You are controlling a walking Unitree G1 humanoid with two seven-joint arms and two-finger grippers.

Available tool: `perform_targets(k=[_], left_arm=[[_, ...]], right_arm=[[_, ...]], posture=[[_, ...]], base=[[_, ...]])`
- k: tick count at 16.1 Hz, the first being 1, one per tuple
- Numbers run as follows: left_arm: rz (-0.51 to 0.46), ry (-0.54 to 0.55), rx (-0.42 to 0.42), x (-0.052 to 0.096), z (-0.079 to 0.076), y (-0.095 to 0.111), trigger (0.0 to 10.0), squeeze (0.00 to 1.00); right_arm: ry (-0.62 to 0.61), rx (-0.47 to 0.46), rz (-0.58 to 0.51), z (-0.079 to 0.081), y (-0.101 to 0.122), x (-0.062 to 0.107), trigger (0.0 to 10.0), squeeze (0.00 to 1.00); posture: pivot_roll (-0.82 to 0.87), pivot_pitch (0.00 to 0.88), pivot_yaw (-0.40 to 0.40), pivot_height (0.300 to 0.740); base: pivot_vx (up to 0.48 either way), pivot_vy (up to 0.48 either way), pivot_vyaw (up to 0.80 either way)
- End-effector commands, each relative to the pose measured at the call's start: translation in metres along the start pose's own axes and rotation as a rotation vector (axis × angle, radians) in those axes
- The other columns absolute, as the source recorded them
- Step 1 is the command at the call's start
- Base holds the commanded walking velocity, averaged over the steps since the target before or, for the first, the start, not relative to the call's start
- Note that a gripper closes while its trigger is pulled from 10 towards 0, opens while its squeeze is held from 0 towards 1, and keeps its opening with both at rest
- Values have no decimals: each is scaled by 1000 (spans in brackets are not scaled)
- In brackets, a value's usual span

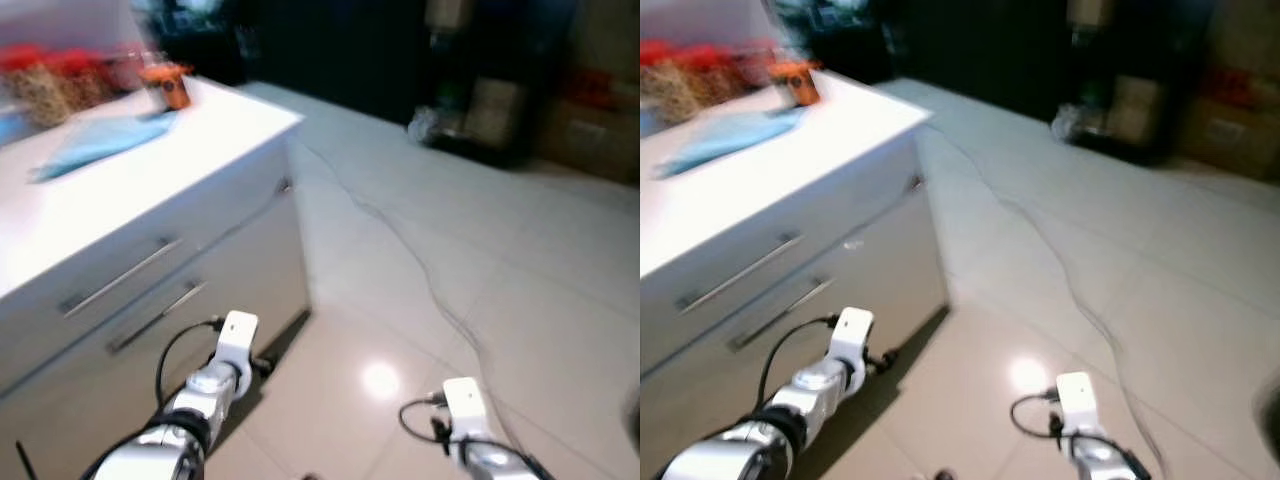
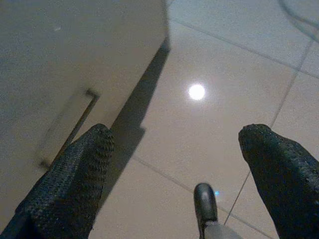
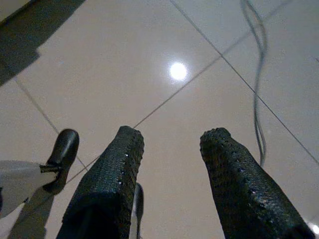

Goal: Kitchen organization

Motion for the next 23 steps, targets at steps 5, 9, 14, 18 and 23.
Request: perform_targets(k=[5, 9, 14, 18, 23], left_arm=[[73, 90, 13, 7, 21, -31, 10000, 0], [53, 93, 158, 5, 7, -35, 10000, 0], [-41, 167, 139, 5, 21, -12, 10000, 0], [-39, 112, 111, 3, 3, -15, 10000, 0], [-32, 57, 165, 2, -2, -13, 10000, 0]], right_arm=[[9, 56, 14, -11, -7, 2, 10000, 0], [25, 104, -24, -24, 7, 2, 10000, 0], [95, 187, -57, 1, 34, -4, 10000, 0], [102, 198, -48, -4, 25, -2, 10000, 0], [60, 195, 38, 1, -3, 0, 10000, 0]], posture=[[-57, 0, 44, 740], [-41, 0, -35, 740], [-16, 0, -29, 740], [-24, 0, -35, 740], [-1, 0, -4, 740]], base=[[0, 0, 800], [0, 0, 0], [0, 0, 0], [0, 0, 0], [0, 0, 0]])
Point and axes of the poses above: a point about 5 cm out from each wrist's last joint towards the gripper, its own x axis pointing back from the gripper into the wrist, its own y axis along the axis of the wrist's last joint, z = x × y, the point moved 4 cm from there along -x, pointing out of the wrist towards the gripper, and after that the axes turned 5 degrees about x, right-handed, at the moved point
